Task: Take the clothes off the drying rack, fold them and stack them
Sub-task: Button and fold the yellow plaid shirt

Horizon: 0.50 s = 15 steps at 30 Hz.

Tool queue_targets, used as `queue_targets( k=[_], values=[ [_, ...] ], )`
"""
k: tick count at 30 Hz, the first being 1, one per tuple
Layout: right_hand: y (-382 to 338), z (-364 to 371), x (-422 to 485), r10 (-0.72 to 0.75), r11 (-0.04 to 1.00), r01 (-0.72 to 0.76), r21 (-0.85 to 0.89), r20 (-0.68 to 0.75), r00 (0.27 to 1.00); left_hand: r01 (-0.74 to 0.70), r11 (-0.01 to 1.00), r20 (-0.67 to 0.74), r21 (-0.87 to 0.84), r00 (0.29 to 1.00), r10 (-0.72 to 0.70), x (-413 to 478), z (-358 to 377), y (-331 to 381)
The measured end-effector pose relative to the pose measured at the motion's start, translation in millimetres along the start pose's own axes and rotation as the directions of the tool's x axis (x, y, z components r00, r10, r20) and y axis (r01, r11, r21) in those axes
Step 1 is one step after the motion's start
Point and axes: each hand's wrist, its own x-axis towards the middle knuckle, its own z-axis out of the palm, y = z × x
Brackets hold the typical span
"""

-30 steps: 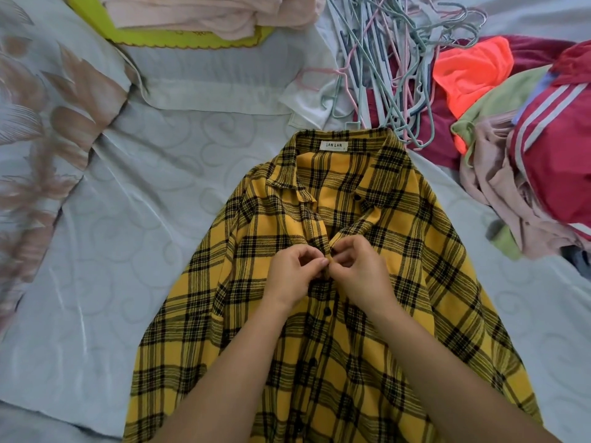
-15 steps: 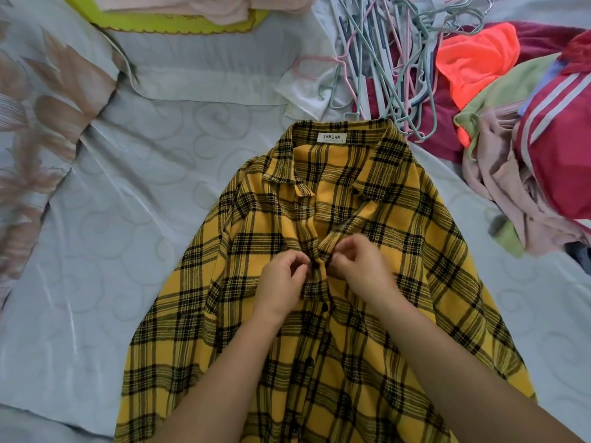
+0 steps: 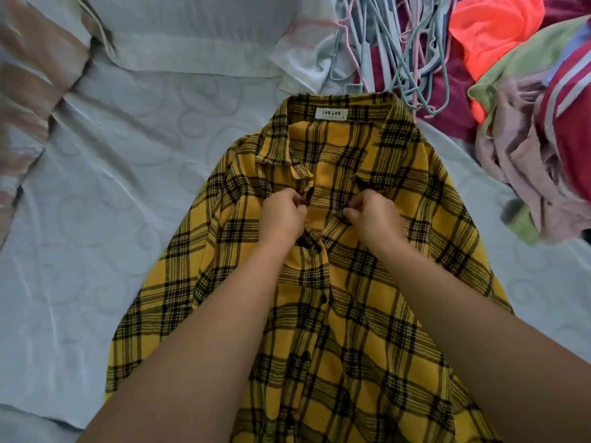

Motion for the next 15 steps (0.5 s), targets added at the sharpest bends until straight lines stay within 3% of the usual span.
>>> queue_targets(
  k=[4, 8, 12, 15],
  values=[
    [-7.9, -5.5, -2.7, -0.011, 0.980, 0.004, 0.198, 0.031, 0.999, 0.060, 0.938, 0.029, -0.341, 0.998, -0.053, -7.8, -11.4, 2.6],
    [-26.5, -11.5, -15.9, -0.158, 0.928, 0.146, 0.342, 0.007, 0.987, -0.053, 0.933, -0.029, -0.357, 0.999, 0.045, -19.0, -15.3, 11.2],
    [-38.0, -16.3, -19.3, -0.189, 0.902, 0.194, 0.385, -0.050, 0.981, -0.128, 0.955, -0.086, -0.268, 0.990, 0.109, -22.6, -19.0, 18.3],
    [-40.0, -17.1, -20.1, -0.201, 0.899, 0.205, 0.388, -0.051, 0.978, -0.135, 0.956, -0.053, -0.260, 0.991, 0.125, -22.7, -23.2, 20.5]
  ],
)
